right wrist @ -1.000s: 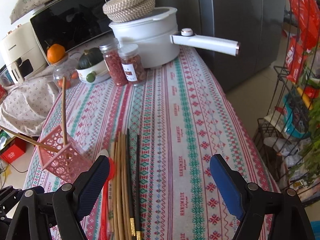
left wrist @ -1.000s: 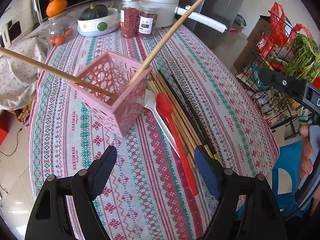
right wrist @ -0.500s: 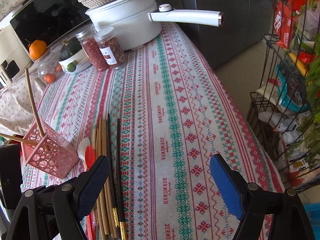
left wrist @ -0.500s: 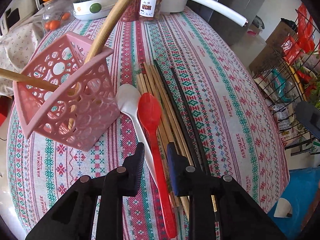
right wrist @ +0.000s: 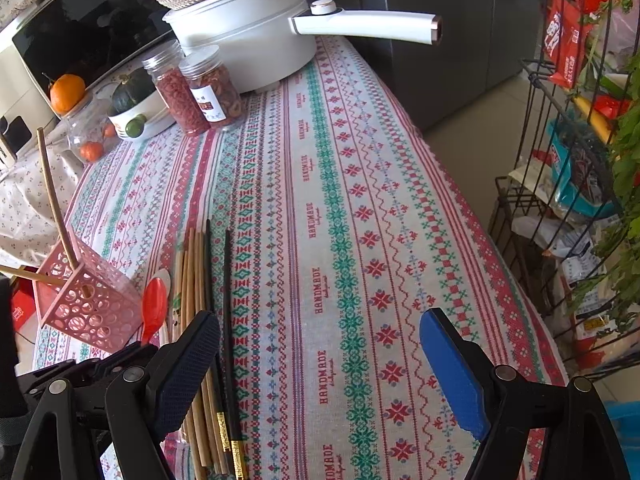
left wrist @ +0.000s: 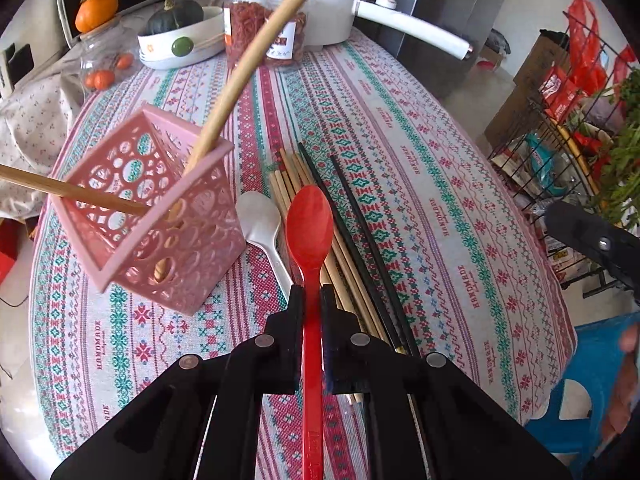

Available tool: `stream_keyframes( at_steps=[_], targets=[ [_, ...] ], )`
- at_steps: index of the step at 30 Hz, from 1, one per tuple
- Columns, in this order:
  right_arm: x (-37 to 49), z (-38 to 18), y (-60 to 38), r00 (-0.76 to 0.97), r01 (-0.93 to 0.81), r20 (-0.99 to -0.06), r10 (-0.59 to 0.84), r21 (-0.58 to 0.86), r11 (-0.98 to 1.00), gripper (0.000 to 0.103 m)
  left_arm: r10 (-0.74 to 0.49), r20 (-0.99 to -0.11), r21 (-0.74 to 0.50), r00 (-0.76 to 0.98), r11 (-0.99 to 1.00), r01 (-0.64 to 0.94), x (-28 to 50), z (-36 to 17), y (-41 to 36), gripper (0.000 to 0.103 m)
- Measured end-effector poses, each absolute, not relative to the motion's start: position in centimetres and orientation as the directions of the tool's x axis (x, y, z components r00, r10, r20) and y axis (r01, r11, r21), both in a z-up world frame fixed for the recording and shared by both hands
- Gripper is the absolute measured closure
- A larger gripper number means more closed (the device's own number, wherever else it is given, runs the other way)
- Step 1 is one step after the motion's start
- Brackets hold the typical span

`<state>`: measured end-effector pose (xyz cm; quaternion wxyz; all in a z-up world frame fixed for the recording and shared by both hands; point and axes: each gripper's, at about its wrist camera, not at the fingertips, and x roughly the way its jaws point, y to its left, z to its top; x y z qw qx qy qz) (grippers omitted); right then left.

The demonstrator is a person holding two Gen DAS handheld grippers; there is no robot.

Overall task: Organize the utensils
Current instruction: 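Grasp a black chopstick with the right gripper while the left gripper lifts the red spoon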

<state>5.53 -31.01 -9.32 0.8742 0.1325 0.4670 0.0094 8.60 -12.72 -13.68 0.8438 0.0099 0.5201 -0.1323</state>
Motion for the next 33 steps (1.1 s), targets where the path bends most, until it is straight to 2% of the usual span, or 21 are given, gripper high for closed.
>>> stream_keyframes(
  at_steps=[10, 15, 21, 33],
  targets=[
    [7.6, -11.8, -28.3, 0.477, 0.111, -0.858, 0.192, 0.276, 0.955, 0.019, -0.337, -0.764, -0.194, 0.55, 0.933, 0.303, 3.8, -7.2, -6.9, 0.095],
    [9.7, -14.2, -26.7, 0.416, 0.122, -0.881, 0.225, 0.3, 0.946, 0.045, -0.353, -0.731, -0.218, 0.585, 0.932, 0.29, 2.9, -5.7, -4.0, 0.095],
    [11.9, -15.7, -24.3, 0.379, 0.11, -0.903, 0.201, 0.26, 0.959, 0.065, -0.369, -0.705, -0.249, 0.605, 0.928, 0.276, 3.0, -5.0, -1.8, 0.095],
    [13.6, -18.2, -23.1, 0.333, 0.145, -0.929, 0.161, 0.219, 0.965, 0.072, -0.371, -0.688, -0.268, 0.623, 0.929, 0.256, 3.1, -4.7, -0.2, 0.095]
  ],
)
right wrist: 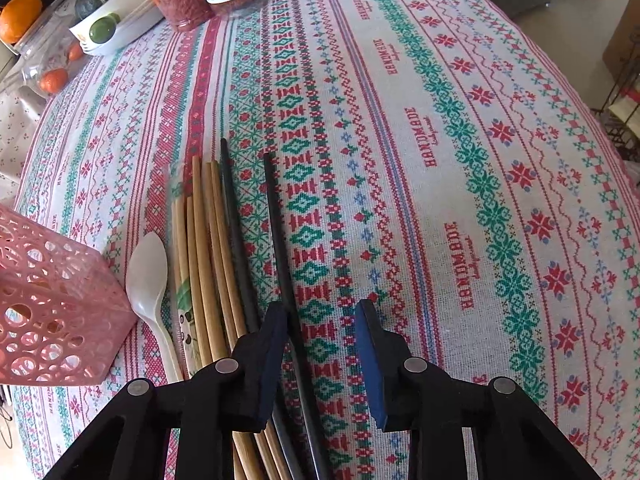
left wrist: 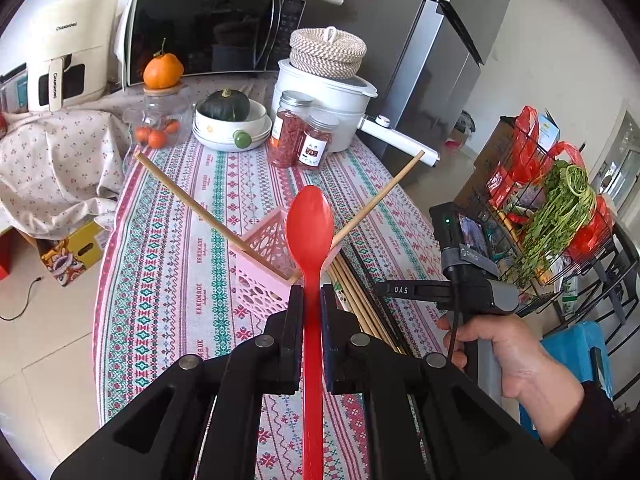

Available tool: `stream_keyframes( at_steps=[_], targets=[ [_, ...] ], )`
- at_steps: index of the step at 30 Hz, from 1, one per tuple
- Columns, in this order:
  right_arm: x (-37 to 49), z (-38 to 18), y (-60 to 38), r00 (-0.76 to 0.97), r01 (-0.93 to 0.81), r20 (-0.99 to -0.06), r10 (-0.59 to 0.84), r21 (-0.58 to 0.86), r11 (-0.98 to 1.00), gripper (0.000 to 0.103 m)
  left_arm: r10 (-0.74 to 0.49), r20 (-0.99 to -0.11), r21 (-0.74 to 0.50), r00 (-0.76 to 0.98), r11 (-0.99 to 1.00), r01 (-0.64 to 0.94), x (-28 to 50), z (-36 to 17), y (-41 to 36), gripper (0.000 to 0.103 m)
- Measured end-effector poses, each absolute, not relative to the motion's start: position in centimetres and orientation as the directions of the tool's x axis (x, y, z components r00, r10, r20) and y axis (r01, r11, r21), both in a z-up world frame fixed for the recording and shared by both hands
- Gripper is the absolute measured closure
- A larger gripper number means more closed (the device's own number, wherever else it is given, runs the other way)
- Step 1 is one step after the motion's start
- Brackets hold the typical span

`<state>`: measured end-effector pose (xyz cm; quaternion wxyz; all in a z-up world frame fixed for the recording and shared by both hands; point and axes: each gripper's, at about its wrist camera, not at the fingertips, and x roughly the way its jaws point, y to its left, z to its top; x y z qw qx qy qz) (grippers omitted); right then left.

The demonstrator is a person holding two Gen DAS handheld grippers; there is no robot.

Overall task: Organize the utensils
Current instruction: 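Grasp a black chopstick with the right gripper while the left gripper lifts the red spoon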

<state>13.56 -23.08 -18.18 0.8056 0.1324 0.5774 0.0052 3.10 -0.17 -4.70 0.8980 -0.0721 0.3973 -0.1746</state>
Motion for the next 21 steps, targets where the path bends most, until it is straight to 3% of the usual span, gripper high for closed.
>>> stream_keyframes(
  at_steps=[4, 6, 8, 13, 21],
  targets=[
    [13.7, -18.1, -21.8, 0.329, 0.094, -0.939, 0.099, 0.137, 0.986, 0.074, -0.368, -0.679, -0.272, 0.636, 0.93, 0.248, 3.2, -4.5, -0.1, 0.095],
    [13.7, -18.1, -20.6, 0.327, 0.04, -0.945, 0.027, 0.043, 0.998, 0.086, -0.354, -0.66, -0.269, 0.663, 0.935, 0.231, 3.3, -4.1, -0.1, 0.095],
    [13.6, -18.1, -20.2, 0.322, 0.007, -0.946, 0.041, 0.045, 0.999, 0.098, -0.341, -0.633, -0.269, 0.695, 0.939, 0.215, 3.4, -3.4, -0.1, 0.095],
    [12.7, -17.6, -21.4, 0.319, -0.003, -0.942, 0.102, 0.107, 0.994, 0.098, -0.315, -0.538, -0.286, 0.782, 0.941, 0.182, 3.9, -1.6, 0.0, 0.095],
    [10.0, -11.8, -24.6, 0.476, 0.011, -0.855, 0.207, 0.241, 0.97, 0.098, -0.204, -0.359, -0.249, 0.911, 0.961, 0.117, 5.7, 0.1, -0.8, 0.095]
  ],
)
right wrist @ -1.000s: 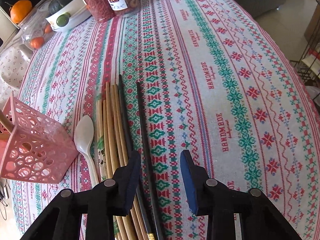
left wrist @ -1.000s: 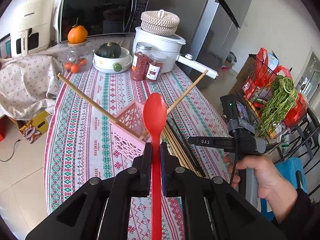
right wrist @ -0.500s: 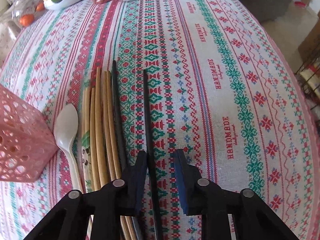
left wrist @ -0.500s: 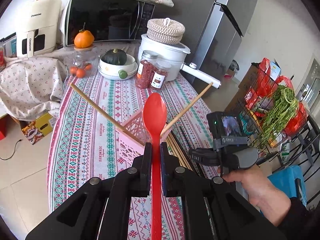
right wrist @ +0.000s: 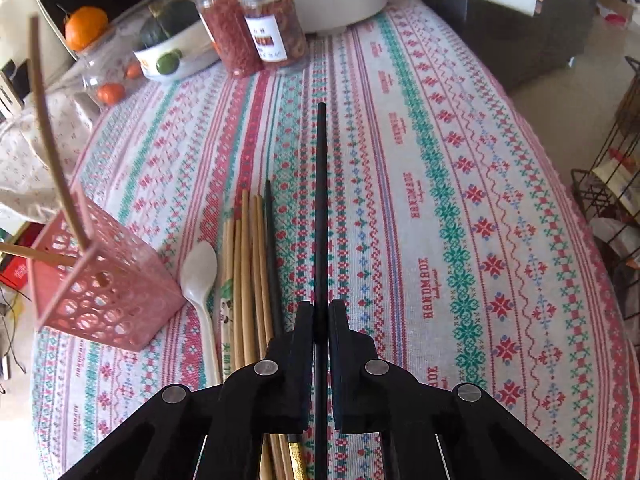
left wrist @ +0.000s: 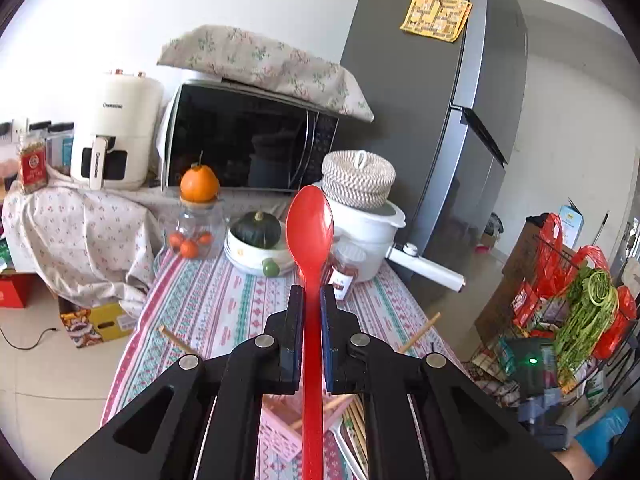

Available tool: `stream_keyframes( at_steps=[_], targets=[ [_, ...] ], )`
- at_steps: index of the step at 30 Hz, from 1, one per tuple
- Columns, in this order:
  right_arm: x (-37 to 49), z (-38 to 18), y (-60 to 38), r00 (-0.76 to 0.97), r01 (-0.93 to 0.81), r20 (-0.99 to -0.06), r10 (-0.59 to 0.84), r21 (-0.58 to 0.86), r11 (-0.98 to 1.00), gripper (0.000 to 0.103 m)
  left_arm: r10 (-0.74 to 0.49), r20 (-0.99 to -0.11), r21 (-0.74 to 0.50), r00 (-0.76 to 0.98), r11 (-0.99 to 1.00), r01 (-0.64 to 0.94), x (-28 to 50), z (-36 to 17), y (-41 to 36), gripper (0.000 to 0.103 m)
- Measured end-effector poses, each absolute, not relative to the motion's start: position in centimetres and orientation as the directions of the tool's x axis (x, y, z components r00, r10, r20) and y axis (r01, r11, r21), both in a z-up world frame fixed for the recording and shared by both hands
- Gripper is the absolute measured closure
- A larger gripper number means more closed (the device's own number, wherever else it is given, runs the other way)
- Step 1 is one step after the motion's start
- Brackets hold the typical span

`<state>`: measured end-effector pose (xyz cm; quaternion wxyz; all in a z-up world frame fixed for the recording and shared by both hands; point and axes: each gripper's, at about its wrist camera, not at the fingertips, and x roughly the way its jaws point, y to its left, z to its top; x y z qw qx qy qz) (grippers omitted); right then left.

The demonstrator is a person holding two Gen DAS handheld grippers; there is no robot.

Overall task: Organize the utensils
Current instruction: 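Grasp a black chopstick with the right gripper while the left gripper lifts the red spoon, then lower the red spoon into the pink holder and open the left gripper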

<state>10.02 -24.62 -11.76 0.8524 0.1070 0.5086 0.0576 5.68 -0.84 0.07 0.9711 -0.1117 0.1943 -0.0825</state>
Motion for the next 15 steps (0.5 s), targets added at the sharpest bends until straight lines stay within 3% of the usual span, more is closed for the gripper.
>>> stream_keyframes(
  at_steps=[8, 15],
  targets=[
    [7.2, -6.9, -24.8, 0.59, -0.063, -0.77, 0.243, 0.256, 0.965, 0.098, -0.149, -0.233, -0.206, 0.961, 0.973, 0.101, 7.4, -0.4, -2.8, 0.095],
    [6.1, -5.0, -25.0, 0.641, -0.076, -0.72, 0.266, 0.285, 0.956, 0.098, -0.096, -0.26, -0.157, 0.961, 0.986, 0.056, 9.6, -3.3, -4.2, 0.095]
  ],
)
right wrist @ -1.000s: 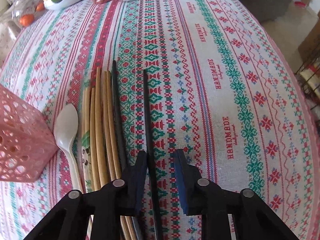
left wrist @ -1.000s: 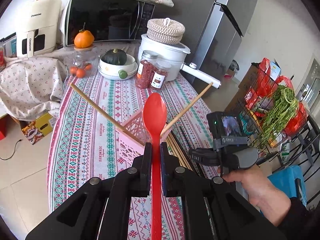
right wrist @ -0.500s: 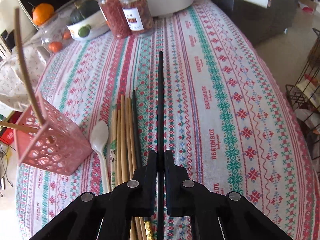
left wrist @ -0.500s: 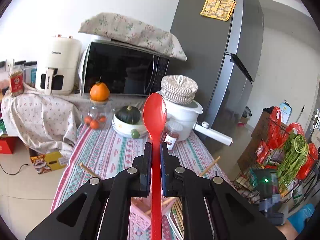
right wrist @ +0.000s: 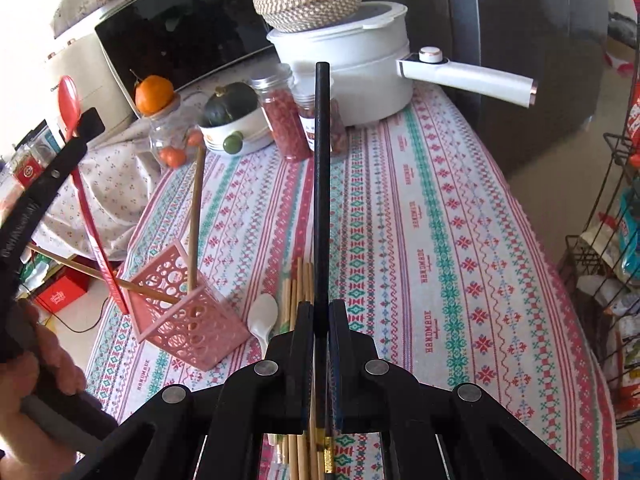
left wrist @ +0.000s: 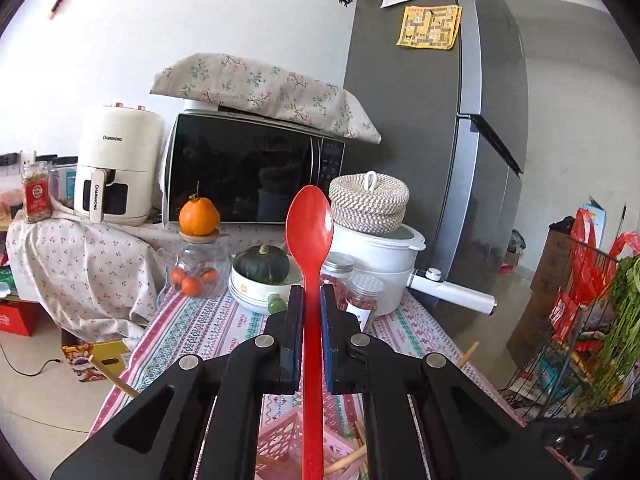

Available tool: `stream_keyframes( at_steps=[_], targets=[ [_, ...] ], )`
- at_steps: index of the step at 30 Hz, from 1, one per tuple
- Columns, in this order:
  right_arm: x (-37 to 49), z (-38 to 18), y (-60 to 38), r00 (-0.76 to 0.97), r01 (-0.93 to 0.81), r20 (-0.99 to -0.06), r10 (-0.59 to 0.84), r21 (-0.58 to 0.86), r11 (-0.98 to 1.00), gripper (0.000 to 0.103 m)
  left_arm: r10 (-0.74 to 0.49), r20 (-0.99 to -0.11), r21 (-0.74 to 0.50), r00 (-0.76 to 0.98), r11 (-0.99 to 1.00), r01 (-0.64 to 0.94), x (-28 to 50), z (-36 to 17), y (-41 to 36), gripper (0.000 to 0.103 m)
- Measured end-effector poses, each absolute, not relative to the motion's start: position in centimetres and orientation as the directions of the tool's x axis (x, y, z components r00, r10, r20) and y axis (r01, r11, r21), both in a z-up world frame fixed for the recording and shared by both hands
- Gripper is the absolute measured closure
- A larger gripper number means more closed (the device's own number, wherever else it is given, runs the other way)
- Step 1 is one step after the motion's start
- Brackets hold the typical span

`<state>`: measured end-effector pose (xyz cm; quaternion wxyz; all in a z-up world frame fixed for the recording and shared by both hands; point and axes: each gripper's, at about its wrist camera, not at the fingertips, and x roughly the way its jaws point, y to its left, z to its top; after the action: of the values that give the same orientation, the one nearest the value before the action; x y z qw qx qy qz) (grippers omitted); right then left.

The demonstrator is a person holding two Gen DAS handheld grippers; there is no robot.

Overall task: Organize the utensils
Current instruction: 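Lower the red spoon into the pink holder and open the left gripper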

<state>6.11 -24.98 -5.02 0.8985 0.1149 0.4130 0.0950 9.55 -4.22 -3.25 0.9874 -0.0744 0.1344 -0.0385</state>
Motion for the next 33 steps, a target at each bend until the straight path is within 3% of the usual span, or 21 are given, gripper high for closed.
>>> stream_keyframes(
  at_steps=[6, 16, 24, 28, 33],
  targets=[
    [5.2, -3.9, -25.6, 0.671, -0.082, -0.69, 0.272, 0.296, 0.952, 0.098, -0.127, -0.339, -0.115, 0.932, 0.989, 0.092, 10.4, -5.0, -5.1, 0.095],
    [3.6, -0.2, -24.3, 0.712, -0.144, -0.625, 0.32, 0.316, 0.938, 0.098, -0.236, -0.488, -0.15, 0.841, 0.971, 0.186, 8.8, -4.4, -4.7, 0.092],
    [2.8, 2.3, -22.5, 0.744, -0.199, -0.554, 0.373, 0.35, 0.915, 0.098, -0.261, -0.56, -0.126, 0.786, 0.965, 0.23, 5.9, -3.1, -2.8, 0.067],
    [3.0, 3.2, -21.7, 0.761, -0.213, -0.516, 0.394, 0.374, 0.902, 0.098, -0.271, -0.636, -0.118, 0.723, 0.96, 0.255, 5.2, -3.7, -1.5, 0.046],
    [3.5, 4.0, -20.1, 0.778, -0.232, -0.475, 0.412, 0.392, 0.89, 0.098, -0.231, -0.72, -0.058, 0.655, 0.96, 0.275, 4.3, -5.5, -0.5, 0.04]
  ],
)
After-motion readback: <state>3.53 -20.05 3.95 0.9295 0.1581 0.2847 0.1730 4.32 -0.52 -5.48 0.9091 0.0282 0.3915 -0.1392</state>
